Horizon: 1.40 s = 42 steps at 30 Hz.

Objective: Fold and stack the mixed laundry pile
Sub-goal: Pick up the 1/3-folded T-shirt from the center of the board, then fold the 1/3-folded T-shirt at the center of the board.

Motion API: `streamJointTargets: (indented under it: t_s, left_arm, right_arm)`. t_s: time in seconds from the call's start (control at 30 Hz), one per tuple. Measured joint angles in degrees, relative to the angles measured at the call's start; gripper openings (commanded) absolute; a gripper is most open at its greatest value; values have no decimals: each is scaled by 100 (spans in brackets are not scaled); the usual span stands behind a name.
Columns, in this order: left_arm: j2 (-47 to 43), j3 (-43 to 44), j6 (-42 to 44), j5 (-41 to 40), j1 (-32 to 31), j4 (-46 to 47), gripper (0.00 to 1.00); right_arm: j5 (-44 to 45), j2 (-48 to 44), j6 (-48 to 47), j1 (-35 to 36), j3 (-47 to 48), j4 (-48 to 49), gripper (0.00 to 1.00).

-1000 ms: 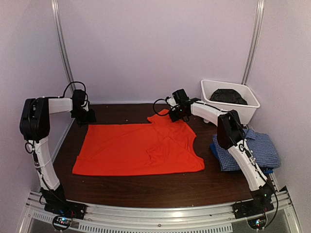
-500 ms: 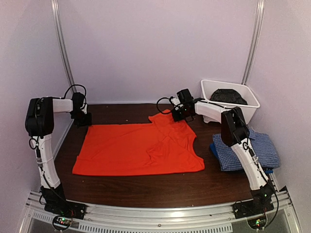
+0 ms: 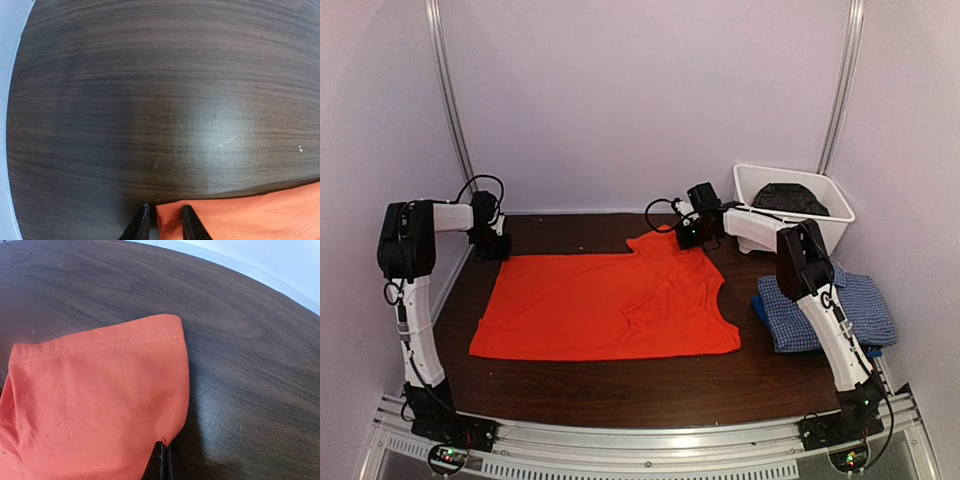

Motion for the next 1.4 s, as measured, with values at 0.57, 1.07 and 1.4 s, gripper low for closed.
streamJointTargets:
  t_s: [0.57, 1.07, 1.4]
  left_arm:
    - [-356, -492, 28, 442, 0, 437, 0]
    - [-1637, -1733, -227, 409, -17, 1303, 0]
    - [-2914, -3314, -614, 404, -79, 1926, 0]
  right_arm:
    - [-229, -557, 179, -63, -487, 195, 0]
    - [-640, -1836, 470, -66, -1991, 796, 0]
    - [-850, -3034, 726, 37, -3814, 1366, 0]
